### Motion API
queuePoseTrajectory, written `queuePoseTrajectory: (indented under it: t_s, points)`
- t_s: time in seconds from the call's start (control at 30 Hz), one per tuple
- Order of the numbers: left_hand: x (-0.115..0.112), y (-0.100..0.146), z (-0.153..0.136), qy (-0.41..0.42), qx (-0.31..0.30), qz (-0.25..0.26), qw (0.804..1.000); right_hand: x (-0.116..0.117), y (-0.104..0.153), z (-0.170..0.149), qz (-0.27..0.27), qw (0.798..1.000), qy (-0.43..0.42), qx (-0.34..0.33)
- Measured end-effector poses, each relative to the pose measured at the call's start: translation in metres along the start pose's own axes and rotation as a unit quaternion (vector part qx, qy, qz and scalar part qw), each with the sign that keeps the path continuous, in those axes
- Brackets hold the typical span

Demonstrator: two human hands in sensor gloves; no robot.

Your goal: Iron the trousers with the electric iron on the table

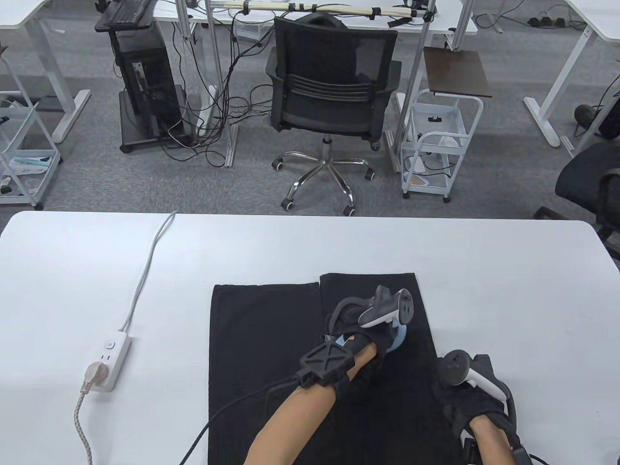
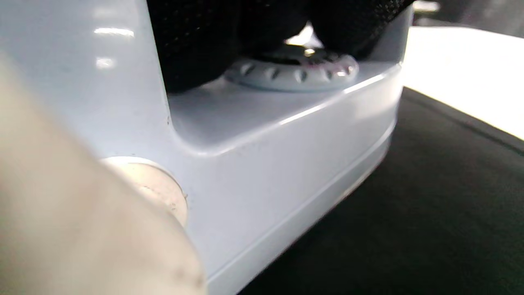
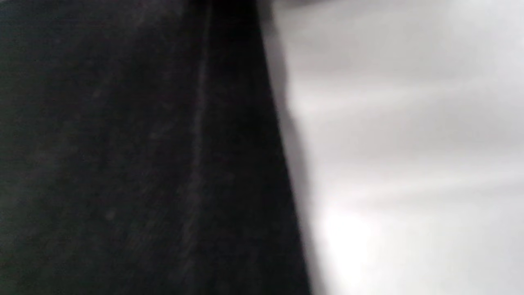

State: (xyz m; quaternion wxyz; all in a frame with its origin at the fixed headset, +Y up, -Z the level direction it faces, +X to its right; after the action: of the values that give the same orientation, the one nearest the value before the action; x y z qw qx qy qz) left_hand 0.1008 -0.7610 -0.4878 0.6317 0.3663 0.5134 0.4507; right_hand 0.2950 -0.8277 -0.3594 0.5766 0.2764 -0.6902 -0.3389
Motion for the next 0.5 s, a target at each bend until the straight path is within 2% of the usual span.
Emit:
queuePoseTrajectory:
  t_s: [0.13, 0.23, 0.4, 0.5]
  points:
    - [0.003, -0.009, -0.013, 0.018, 0.036, -0.001, 0.999, 0.000, 0.000, 0.001, 0.001, 1.000, 0.001, 0.001]
    - [0.003, -0.008, -0.013, 0.014, 0.040, 0.004, 0.999, 0.000, 0.000, 0.001, 0.001, 1.000, 0.000, 0.001]
    - [-0.003, 0.008, -0.008, 0.012, 0.033, 0.002, 0.999, 0.000, 0.000, 0.000, 0.004, 1.000, -0.008, -0.001]
    - [-0.010, 0.026, -0.001, 0.005, 0.016, 0.003, 1.000, -0.001, 0.000, -0.001, 0.004, 1.000, -0.019, -0.005]
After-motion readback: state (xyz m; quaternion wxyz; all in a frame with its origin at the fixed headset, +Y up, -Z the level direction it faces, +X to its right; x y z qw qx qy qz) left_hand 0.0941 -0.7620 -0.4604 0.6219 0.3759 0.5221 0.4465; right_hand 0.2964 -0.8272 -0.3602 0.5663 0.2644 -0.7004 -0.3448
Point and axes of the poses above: the tracker on the back of each hand, its own z axis roughly to the thumb side, its own y axis roughly from the fingertips to the wrist, x = y × z, the point moved 1 cm from there along -y, roughly from the wrist to the fingertips, and after that the axes turned 2 degrees about x, right-handed, at the moved point
